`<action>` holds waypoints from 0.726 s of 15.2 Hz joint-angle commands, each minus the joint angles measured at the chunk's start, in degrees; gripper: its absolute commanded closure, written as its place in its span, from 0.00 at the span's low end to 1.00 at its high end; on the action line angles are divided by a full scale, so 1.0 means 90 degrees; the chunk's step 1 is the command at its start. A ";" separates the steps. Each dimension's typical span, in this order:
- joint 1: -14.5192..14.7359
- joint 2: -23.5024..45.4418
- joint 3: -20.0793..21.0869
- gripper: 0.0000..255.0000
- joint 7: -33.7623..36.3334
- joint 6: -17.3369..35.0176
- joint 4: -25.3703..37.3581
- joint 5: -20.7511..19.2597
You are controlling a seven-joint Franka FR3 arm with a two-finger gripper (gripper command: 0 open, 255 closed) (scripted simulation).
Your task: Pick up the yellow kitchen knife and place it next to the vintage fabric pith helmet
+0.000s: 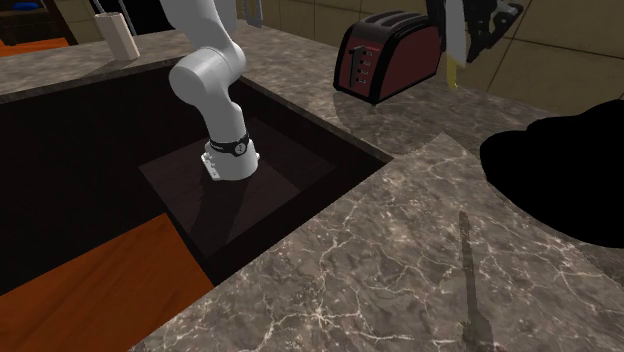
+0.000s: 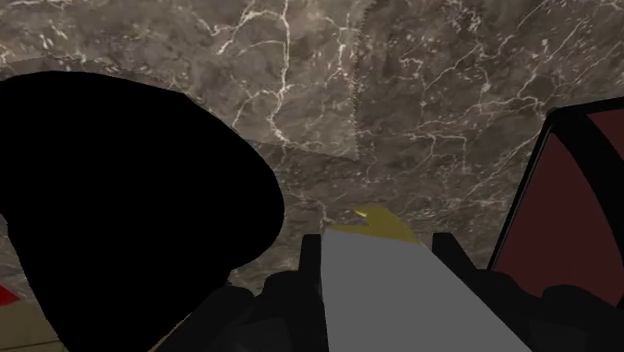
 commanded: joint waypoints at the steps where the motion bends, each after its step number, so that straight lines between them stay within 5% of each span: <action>1: 0.0162 0.0002 0.0206 1.00 0.0303 0.0226 -0.0045 0.0016; 5: 0.0436 0.0146 0.0538 1.00 0.0799 0.0559 0.0048 0.0050; 11: 0.0450 0.0166 0.0552 1.00 0.0562 0.0990 -0.0417 0.0145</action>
